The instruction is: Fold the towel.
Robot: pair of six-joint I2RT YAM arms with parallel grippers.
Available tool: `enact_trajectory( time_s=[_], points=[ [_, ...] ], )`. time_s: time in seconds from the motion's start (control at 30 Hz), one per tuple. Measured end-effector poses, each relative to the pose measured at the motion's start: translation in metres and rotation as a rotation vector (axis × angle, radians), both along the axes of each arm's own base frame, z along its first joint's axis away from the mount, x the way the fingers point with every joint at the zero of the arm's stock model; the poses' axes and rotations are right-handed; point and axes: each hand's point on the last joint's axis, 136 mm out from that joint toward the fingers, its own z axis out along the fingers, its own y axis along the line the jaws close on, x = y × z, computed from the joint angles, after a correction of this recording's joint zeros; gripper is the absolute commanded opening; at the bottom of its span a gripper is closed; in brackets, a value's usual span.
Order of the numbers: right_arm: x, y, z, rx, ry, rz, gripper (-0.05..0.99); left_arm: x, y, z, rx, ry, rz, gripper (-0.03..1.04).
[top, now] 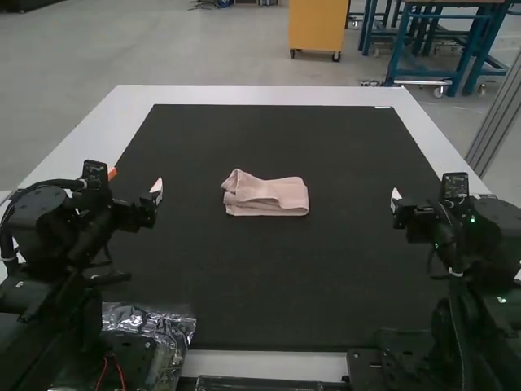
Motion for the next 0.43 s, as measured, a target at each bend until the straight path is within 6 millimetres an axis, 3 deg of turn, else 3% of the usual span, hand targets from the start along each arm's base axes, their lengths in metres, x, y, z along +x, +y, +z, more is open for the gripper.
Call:
enact_trajectory(
  time_s=[0.43],
  points=[
    [0.0, 0.0007, 0.0, -0.006, 0.0, 0.004, 0.92, 0.0007, 0.0079, -0.0007, -0.031, 0.006, 0.034, 0.97]
  ],
)
